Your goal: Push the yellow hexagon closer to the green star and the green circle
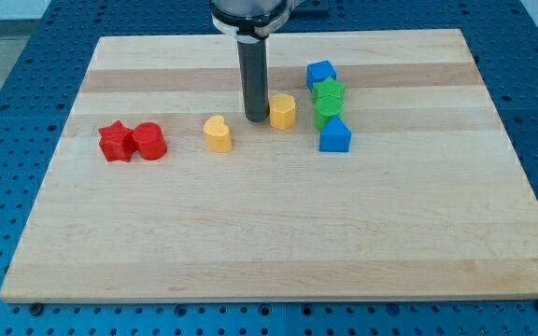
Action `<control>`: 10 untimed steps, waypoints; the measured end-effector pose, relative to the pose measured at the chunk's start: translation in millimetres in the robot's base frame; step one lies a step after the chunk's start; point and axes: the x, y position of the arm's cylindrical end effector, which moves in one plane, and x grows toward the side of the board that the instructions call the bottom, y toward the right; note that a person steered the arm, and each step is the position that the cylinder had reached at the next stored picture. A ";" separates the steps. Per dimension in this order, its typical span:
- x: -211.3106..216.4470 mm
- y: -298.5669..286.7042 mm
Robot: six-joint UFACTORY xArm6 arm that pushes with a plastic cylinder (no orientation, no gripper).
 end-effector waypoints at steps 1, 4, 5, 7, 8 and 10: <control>0.0 0.0; 5.1 30.5; 4.2 31.6; 4.1 31.6; 4.1 31.6; -35.5 28.7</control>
